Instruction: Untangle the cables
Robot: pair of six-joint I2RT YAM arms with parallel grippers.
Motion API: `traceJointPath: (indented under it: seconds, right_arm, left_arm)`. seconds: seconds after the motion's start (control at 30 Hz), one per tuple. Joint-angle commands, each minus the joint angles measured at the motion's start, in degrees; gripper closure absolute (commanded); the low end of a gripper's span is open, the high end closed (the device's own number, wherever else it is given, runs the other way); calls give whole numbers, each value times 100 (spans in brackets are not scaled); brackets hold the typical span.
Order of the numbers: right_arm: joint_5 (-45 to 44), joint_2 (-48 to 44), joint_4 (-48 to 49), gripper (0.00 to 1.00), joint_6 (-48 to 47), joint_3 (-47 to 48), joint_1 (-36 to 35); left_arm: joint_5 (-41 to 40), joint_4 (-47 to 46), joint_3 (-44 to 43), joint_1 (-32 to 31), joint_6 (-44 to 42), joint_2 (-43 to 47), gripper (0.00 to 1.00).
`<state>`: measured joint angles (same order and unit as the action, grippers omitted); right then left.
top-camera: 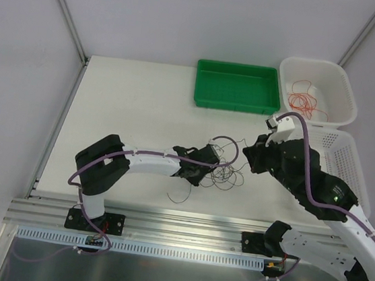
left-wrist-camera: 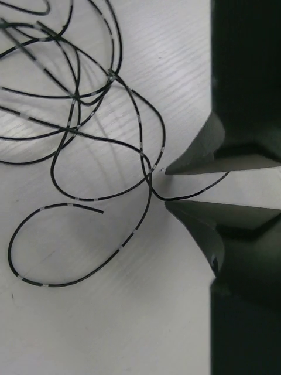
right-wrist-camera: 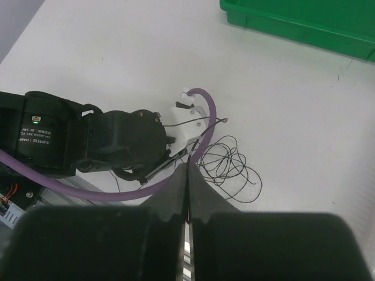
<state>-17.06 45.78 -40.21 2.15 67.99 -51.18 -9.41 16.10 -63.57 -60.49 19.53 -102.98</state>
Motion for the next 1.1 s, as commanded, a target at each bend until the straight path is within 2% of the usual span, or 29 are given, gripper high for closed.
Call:
traceJointPath:
  seconds: [0.0,0.03,0.07,0.2,0.3,0.43,0.47,0.53,0.57,0.67,0.8,0.97,1.07]
  right_arm:
    - [36,-183,22,99,119,-40,20]
    - [1,-253,-13,99,127,-57,20]
    - [-34,-289,-40,99,119,-66,29]
    - [-332,-456,-233,99,84,-66,20]
    - [-595,-631,-408,99,75,-57,20]
    - [-1026,-851,-699,99,57,-75,20]
    - [-1123,-886,-760,99,57,-101,29]
    - [-1396,-948,-901,99,75,-145,20]
    - [-1518,-974,-936,99,110,-171,20]
    - [-1633,-992,-1007,99,180,-294,29]
    - [-1941,-861,-1243,99,285,-356,20]
    - [-2222,-518,-1516,99,610,-505,47]
    - [-2092,-246,-1517,99,812,-733,221]
  left_arm:
    - [-674,-80,-226,-68,7,-117,78]
    - [-798,-80,-209,-68,42,-117,94]
    - [-912,-72,-191,-68,42,-100,100]
    - [-1423,-45,63,54,69,93,100]
    - [-1572,190,283,554,261,383,100]
    - [-1442,780,468,1862,674,919,100]
    - [-1284,964,451,2518,840,1164,100]
    - [-994,1428,276,3154,930,1376,100]
    - [-671,1527,188,3775,965,1595,100]
    - [-299,1756,-225,4500,825,2034,100]
    - [227,2107,-1189,5658,526,2273,100]
    - [273,2503,-2167,6285,-18,2291,100]
    - [194,2530,-2055,6497,-72,2431,100]
